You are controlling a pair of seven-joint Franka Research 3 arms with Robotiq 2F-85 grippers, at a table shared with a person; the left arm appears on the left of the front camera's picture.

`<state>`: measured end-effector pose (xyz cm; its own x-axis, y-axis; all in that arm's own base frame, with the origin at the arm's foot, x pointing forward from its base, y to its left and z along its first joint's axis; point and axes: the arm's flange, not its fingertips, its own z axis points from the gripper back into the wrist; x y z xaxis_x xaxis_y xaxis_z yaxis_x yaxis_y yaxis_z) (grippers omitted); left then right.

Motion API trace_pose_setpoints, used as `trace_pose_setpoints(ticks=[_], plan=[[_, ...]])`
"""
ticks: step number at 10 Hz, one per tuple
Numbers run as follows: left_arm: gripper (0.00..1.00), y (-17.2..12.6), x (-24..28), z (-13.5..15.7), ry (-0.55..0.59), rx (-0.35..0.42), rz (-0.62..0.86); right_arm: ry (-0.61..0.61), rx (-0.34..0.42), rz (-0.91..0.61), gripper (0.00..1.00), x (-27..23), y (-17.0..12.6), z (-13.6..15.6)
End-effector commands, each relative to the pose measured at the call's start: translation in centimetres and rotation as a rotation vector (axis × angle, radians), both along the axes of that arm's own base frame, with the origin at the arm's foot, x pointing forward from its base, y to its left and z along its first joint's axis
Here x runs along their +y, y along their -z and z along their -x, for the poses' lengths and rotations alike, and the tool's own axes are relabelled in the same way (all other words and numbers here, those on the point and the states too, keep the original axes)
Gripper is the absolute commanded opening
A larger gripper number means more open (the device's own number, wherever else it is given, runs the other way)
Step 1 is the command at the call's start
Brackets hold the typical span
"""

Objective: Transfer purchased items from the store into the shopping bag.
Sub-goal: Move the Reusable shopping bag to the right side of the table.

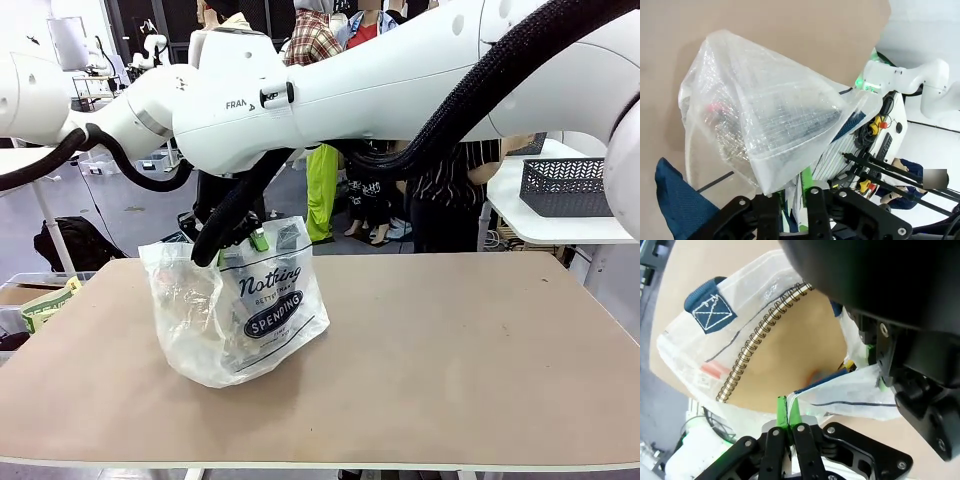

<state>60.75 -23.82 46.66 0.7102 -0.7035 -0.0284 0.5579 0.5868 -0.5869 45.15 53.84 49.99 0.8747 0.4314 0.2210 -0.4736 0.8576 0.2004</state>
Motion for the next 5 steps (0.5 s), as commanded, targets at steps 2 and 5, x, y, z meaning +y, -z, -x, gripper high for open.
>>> trace_pose_setpoints(ticks=[2, 5], plan=[[0.0, -0.04, -0.36, -0.31, 0.022, 0.017, -0.036, 0.018, -0.045, -0.01, 0.0, -0.14, -0.7, 0.32], [0.0, -0.16, -0.24, -0.3, 0.017, 0.026, -0.026, 0.001, -0.035, -0.012, 0.0, -0.06, -0.76, 0.46]])
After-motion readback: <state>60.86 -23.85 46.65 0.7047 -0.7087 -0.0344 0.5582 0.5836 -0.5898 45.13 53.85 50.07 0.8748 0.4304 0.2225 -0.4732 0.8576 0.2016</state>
